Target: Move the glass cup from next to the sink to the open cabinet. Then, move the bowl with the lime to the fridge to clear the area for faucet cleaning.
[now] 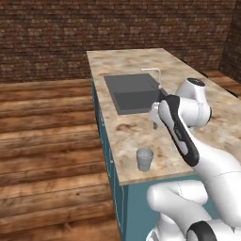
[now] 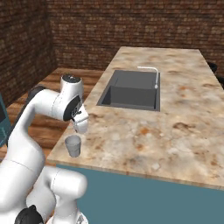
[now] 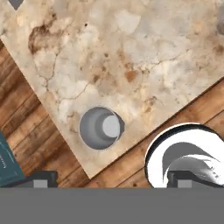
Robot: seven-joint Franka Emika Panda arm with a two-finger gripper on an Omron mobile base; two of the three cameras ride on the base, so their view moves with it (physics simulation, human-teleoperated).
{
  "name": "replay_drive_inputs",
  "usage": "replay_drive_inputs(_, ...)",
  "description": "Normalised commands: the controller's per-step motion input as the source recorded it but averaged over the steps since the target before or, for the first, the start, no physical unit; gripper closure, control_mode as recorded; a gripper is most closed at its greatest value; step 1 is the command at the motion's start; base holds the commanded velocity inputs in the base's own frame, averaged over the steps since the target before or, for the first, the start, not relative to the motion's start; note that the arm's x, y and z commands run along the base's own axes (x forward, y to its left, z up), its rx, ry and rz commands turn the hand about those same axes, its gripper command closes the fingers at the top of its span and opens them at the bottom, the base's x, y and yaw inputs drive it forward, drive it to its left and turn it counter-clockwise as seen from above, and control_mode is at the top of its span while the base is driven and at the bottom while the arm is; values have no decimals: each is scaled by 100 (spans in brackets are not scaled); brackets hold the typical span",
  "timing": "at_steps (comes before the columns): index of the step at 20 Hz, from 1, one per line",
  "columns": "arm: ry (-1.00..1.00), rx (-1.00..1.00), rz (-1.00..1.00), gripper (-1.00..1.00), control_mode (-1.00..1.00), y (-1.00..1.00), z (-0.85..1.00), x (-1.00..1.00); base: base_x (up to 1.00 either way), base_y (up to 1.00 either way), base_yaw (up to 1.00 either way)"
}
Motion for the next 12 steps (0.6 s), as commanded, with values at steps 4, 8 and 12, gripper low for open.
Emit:
replay_drive_inputs(4, -5, -20, 42, -100, -100, 3, -64, -3, 0, 0, 0)
replay_drive_inputs(8, -8, -18, 16, -100, -100, 0, -47, 7, 0, 0, 0)
replay_drive_inputs(12, 0, -14, 11, -100, -100, 0, -27, 17, 0, 0, 0)
